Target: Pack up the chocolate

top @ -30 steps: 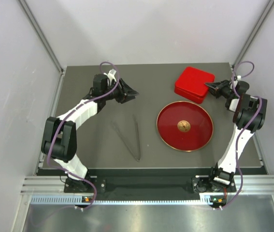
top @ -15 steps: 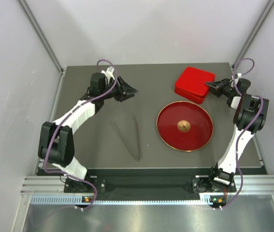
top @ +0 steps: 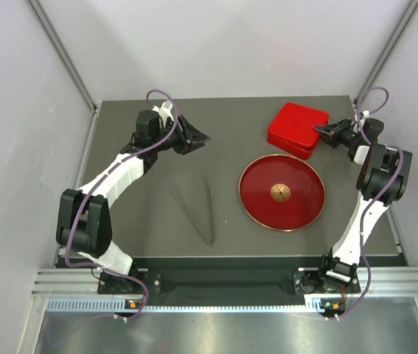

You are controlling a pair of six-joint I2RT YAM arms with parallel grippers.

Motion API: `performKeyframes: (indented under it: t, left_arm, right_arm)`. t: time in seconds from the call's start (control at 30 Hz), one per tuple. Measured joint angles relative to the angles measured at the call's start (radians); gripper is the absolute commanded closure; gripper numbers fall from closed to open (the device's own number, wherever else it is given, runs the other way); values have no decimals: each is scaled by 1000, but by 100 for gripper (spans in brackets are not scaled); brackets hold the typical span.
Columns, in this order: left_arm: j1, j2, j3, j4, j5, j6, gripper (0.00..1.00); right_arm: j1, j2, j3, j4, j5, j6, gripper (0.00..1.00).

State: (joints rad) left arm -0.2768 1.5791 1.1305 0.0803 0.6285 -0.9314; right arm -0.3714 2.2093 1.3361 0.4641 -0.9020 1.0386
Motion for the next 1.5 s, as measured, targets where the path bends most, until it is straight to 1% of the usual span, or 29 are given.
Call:
performKeyframes:
  t: [0.2, 0.27, 0.33, 0.43, 0.63, 0.77, 0.93, 1.33, 1.5]
  left_arm:
    - [0, -18, 0, -13, -5, 8, 50]
    - [0, -22, 0, -15, -6, 10, 50]
    - [0, -24, 0, -18, -6, 11, 49]
    - [0, -25, 0, -26, -6, 11, 50]
    - [0, -26, 0, -34, -7, 16, 49]
    - [0, -27, 1, -43, -9, 18, 49]
    - [0, -34, 1, -51, -14, 18, 49]
    - [0, -66, 1, -53, -17, 18, 49]
    - [0, -77, 1, -61, -17, 18, 49]
  right_arm:
    - [-3, -8, 9, -52, 7, -30, 85]
    - [-3, -21, 9, -75, 15, -45, 82]
    - [-3, -36, 9, -94, 25, -56, 76]
    - [-5, -46, 6, -126, 54, -77, 71]
    - [-11, -54, -2, -163, 86, -95, 71]
    - [-11, -69, -2, -195, 109, -119, 73]
    - [-12, -93, -12, -230, 140, -148, 70]
    - [-18, -144, -14, -333, 218, -212, 68]
    - [-20, -150, -14, -350, 230, -221, 68]
